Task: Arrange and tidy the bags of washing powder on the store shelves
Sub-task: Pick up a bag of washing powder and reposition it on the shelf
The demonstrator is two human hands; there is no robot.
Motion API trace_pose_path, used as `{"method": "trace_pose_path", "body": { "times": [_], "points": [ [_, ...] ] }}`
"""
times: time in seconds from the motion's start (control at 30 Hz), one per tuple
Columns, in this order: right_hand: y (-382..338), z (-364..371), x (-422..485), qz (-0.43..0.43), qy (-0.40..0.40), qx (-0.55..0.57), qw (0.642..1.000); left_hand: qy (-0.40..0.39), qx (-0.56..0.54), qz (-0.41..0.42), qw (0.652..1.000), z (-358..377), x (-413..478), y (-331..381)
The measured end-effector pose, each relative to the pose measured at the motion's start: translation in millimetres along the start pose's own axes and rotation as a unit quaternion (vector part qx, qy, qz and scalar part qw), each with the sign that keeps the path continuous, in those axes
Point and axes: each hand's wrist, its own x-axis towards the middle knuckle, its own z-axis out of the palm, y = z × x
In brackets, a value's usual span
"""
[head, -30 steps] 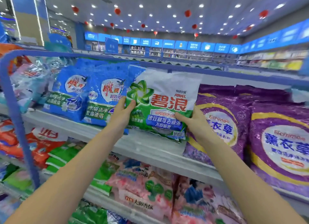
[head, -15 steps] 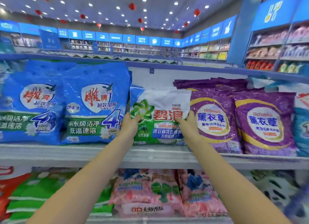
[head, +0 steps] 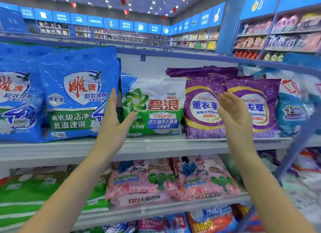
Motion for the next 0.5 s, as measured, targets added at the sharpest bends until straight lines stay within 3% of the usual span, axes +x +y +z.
{"method": "trace_pose_path", "body": {
  "times": [0.2, 0.5],
  "points": [
    [-3, -95, -60, -0.008, 0.098, -0.018, 0.995, -0.005, -0.045, 0.049, 0.998, 4, -45, 2],
    [11, -235, -175, 0.074, 0.248, -0.04, 0.965, -0.133, -0.086, -0.01, 0.987, 92, -114, -11]
  ]
}}
